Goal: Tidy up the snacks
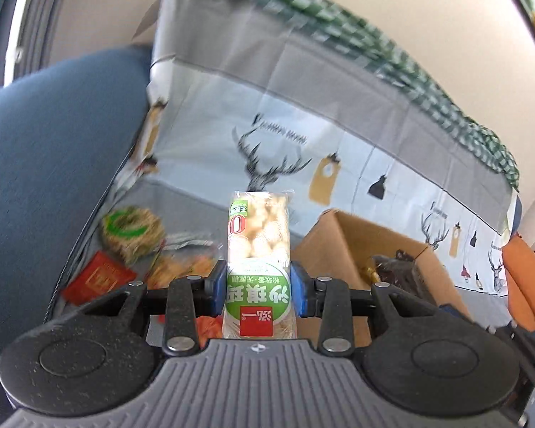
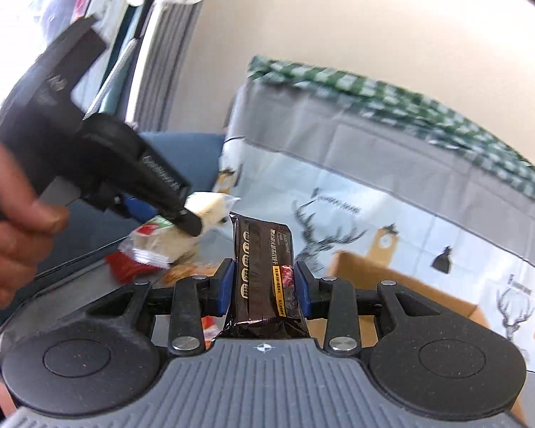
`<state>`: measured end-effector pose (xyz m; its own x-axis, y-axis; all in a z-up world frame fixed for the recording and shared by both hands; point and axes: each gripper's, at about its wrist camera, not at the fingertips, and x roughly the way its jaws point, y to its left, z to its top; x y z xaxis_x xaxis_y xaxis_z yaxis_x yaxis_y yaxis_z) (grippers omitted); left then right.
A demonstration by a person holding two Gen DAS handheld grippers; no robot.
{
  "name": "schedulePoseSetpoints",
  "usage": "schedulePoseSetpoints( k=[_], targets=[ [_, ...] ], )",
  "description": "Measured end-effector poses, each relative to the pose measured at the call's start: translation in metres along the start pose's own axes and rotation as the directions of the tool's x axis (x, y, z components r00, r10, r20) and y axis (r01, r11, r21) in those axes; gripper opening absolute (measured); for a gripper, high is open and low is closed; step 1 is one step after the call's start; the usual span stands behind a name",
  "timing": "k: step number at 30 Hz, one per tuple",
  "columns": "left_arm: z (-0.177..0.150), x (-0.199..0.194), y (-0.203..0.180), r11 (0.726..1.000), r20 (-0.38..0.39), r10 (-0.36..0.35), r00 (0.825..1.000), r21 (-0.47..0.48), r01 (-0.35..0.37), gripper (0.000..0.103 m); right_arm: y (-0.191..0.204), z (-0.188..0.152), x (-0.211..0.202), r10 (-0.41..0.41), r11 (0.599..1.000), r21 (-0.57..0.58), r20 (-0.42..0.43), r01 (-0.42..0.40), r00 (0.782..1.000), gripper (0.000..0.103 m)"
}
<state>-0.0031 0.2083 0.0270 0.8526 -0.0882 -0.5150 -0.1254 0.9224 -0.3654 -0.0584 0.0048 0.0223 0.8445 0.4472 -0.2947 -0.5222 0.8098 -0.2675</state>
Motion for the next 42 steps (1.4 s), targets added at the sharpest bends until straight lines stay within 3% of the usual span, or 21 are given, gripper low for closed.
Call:
schedulePoseSetpoints(
  k=[10, 15, 21, 27, 42],
  targets=[
    [-0.009, 0.006, -0.059, 0.998, 0.091, -0.063, 0.994, 0.020, 0.061, 0.040, -0.086, -0.013, -0.009, -0.169, 0.979, 0.116, -0.012, 0.169, 0.986, 0.037],
    [-0.019, 0.017, -0.093, 0.993, 0.110, -0.109, 0.988, 0.050, 0.104, 0.040, -0.130, -0.027, -0.009, -0.290, 0.936, 0.191, -0.053, 0.295, 0.955, 0.037],
    [-0.038, 0.031, -0.136, 0.979, 0.092, -0.179, 0.980, 0.113, 0.168, 0.040, -0.170, -0.048, -0.009, -0.368, 0.878, 0.278, -0.129, 0.389, 0.921, 0.037],
    [-0.054, 0.042, -0.165, 0.957, 0.067, -0.223, 0.972, 0.206, 0.205, 0.040, -0.179, -0.057, -0.007, -0.387, 0.865, 0.283, -0.149, 0.414, 0.910, 0.037],
    [-0.057, 0.048, -0.171, 0.947, 0.052, -0.250, 0.967, 0.220, 0.234, 0.040, -0.175, -0.058, -0.006, -0.394, 0.876, 0.246, -0.127, 0.414, 0.910, 0.037]
  ],
)
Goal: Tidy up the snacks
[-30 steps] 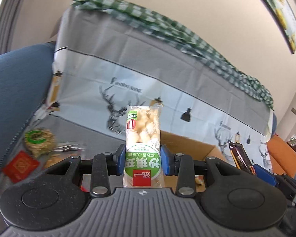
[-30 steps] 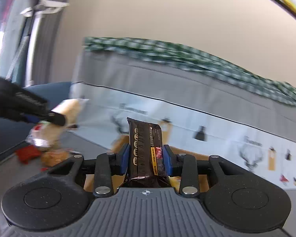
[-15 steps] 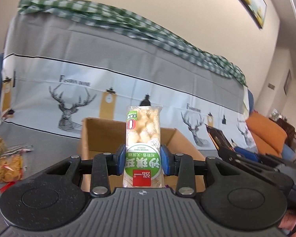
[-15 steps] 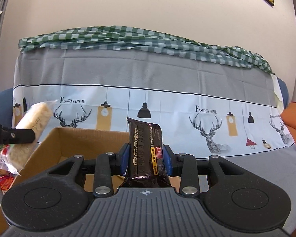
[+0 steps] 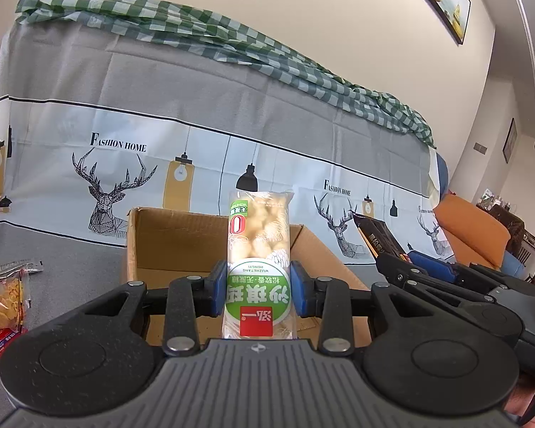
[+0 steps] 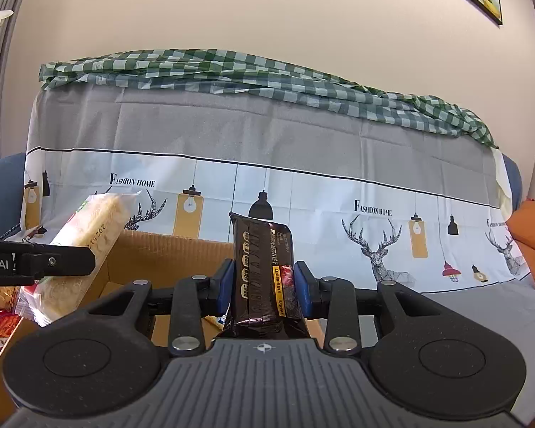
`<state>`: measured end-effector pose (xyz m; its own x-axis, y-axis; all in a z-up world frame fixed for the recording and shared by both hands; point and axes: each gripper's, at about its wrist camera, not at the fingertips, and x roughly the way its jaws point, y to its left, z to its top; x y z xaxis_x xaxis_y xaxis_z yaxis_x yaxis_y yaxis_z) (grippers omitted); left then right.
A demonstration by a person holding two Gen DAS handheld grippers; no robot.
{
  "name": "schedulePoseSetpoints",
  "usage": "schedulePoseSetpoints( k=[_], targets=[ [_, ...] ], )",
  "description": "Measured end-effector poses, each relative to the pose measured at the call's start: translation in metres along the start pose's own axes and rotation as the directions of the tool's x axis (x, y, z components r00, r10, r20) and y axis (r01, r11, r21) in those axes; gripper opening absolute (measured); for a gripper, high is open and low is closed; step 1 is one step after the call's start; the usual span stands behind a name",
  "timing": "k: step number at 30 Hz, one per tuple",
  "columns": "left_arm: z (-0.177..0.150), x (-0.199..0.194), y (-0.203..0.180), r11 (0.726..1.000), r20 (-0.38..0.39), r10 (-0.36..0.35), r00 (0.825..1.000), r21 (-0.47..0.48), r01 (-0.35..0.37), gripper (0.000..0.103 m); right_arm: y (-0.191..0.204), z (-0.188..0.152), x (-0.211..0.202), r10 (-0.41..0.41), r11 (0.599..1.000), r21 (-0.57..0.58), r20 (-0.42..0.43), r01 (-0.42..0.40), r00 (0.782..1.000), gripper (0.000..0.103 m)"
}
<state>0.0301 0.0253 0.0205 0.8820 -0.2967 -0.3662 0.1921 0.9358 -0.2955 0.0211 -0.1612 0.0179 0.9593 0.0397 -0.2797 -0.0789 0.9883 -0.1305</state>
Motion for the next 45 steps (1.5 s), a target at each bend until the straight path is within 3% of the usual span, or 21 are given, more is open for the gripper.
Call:
schedulePoseSetpoints(
  k=[45],
  targets=[
    [0.0007, -0.0025, -0.0059, 1.000, 0.009, -0.017, 1.000, 0.009, 0.017, 0.040, 0.0031, -0.0017, 0.0005, 0.001, 1.000, -0.014, 0.007, -0.001, 1.000, 0.037]
  ],
)
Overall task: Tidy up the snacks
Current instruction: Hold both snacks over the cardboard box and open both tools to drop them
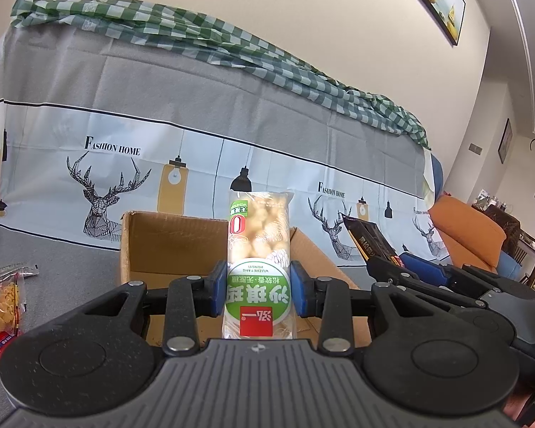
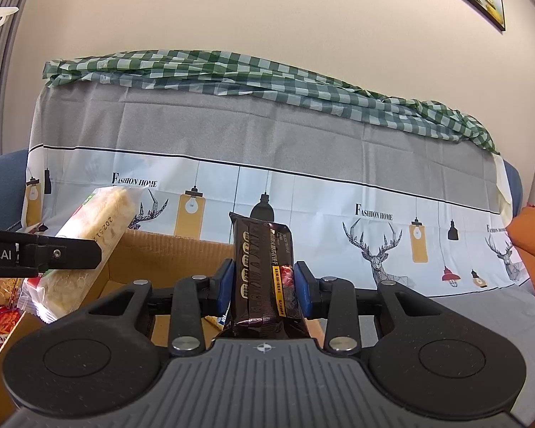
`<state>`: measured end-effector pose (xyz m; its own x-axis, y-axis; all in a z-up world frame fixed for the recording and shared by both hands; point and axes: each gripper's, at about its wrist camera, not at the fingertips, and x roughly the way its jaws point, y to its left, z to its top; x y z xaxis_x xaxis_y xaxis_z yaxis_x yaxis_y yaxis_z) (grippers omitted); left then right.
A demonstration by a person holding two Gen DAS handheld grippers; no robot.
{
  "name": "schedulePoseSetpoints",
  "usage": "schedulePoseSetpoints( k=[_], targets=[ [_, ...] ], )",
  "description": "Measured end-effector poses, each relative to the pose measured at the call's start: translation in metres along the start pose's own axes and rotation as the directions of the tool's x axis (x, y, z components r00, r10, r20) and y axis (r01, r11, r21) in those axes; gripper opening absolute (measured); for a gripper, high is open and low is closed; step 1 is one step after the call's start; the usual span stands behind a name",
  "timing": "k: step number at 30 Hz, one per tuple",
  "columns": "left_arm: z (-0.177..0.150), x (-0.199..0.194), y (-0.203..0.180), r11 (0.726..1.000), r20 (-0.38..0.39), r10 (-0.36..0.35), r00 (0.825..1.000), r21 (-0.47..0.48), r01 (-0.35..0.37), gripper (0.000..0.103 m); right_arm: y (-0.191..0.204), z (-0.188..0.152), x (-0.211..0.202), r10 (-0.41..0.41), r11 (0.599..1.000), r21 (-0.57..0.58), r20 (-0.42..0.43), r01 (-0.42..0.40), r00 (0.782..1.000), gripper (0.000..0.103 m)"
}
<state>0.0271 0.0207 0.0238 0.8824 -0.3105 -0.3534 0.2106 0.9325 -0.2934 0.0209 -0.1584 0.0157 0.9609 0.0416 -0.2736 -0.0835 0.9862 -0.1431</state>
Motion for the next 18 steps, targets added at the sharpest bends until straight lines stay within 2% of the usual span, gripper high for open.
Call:
schedulePoseSetpoints(
  k=[11, 14, 16, 17, 18],
  targets=[
    [-0.0001, 0.0003, -0.0006, 1.000, 0.002, -0.001, 1.000, 0.001, 0.001, 0.040, 0.0003, -0.0004, 0.0002, -0.002, 1.000, -0.001, -0.001, 0.002, 1.000, 0.037],
    [-0.0004, 0.0025, -0.0010, 1.000, -0.016, -0.021, 1.000, -0.005, 0.021, 0.041, 0.0010, 0.0001, 0.0005, 0.004, 1.000, -0.010, -0.006, -0.004, 1.000, 0.038],
    [-0.0020, 0.0064, -0.0032, 1.000, -0.042, -0.031, 0.999, 0.000, 0.031, 0.051, 0.0045, -0.0015, 0.0035, 0.007, 0.999, -0.035, -0.029, -0.008, 1.000, 0.048],
    [-0.0030, 0.0072, -0.0051, 1.000, -0.044, -0.023, 0.999, 0.012, 0.023, 0.052, 0.0074, -0.0028, 0.0049, 0.000, 0.999, -0.051, -0.039, -0.002, 0.999, 0.066],
    [-0.0034, 0.0074, -0.0064, 1.000, -0.043, -0.018, 0.999, 0.023, 0.019, 0.052, 0.0097, -0.0037, 0.0048, -0.009, 0.998, -0.064, -0.039, 0.007, 0.999, 0.076]
  ],
)
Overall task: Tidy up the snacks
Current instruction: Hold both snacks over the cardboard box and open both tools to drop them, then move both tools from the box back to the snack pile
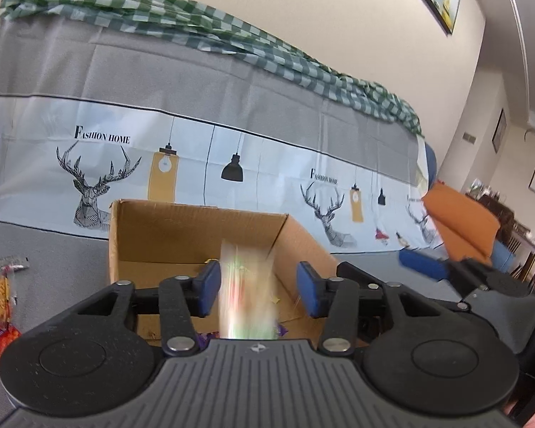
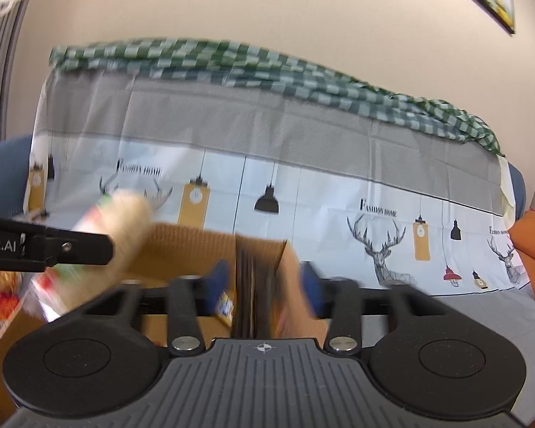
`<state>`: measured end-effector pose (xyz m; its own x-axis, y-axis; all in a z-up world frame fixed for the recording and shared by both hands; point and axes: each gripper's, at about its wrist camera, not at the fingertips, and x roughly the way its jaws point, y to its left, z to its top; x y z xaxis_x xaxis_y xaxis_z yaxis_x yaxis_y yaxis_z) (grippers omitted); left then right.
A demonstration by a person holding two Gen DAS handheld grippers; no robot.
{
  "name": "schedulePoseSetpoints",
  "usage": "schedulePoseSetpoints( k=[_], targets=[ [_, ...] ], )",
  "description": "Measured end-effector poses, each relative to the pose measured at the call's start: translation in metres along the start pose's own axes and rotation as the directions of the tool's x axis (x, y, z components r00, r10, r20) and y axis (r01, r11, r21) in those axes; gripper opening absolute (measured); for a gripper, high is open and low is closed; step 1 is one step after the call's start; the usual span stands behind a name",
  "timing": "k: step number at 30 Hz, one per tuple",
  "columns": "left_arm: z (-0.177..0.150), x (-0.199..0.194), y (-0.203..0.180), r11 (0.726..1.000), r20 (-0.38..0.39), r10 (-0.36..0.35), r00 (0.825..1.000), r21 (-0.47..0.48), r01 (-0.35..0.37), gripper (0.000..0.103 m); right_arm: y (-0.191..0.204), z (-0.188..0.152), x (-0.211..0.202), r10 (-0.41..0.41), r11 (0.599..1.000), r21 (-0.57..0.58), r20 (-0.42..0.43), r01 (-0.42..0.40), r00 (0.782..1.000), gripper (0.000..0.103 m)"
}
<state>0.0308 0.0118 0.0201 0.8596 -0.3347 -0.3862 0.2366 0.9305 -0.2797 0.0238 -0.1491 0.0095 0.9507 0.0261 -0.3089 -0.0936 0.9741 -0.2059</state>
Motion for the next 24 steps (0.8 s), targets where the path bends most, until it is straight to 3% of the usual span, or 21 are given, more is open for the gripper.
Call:
schedulePoseSetpoints(
  k=[13, 15, 19, 24],
  targets=[
    [-0.001, -0.010, 0.007, 0.999, 0.022, 0.037, 0.999, 0.027, -0.037, 0.051, 0.014, 0.003, 0.000, 0.009, 1.000, -0.015, 0.017, -0.009, 1.000, 0.078],
    [-0.002, -0.016, 0.011, 0.998, 0.032, 0.051, 0.998, 0.035, -0.052, 0.044, 0.021, 0.003, -0.001, 0.012, 1.000, -0.023, 0.017, -0.012, 1.000, 0.078],
    [-0.005, -0.030, 0.019, 0.994, 0.056, 0.084, 0.995, 0.069, -0.088, 0.018, 0.040, 0.005, -0.007, 0.033, 0.999, -0.042, 0.034, -0.032, 0.999, 0.078],
    [-0.002, -0.056, 0.033, 0.988, 0.073, 0.124, 0.990, 0.088, -0.130, 0.016, 0.067, 0.009, -0.018, 0.080, 0.996, -0.053, 0.057, -0.077, 0.995, 0.077]
  ],
)
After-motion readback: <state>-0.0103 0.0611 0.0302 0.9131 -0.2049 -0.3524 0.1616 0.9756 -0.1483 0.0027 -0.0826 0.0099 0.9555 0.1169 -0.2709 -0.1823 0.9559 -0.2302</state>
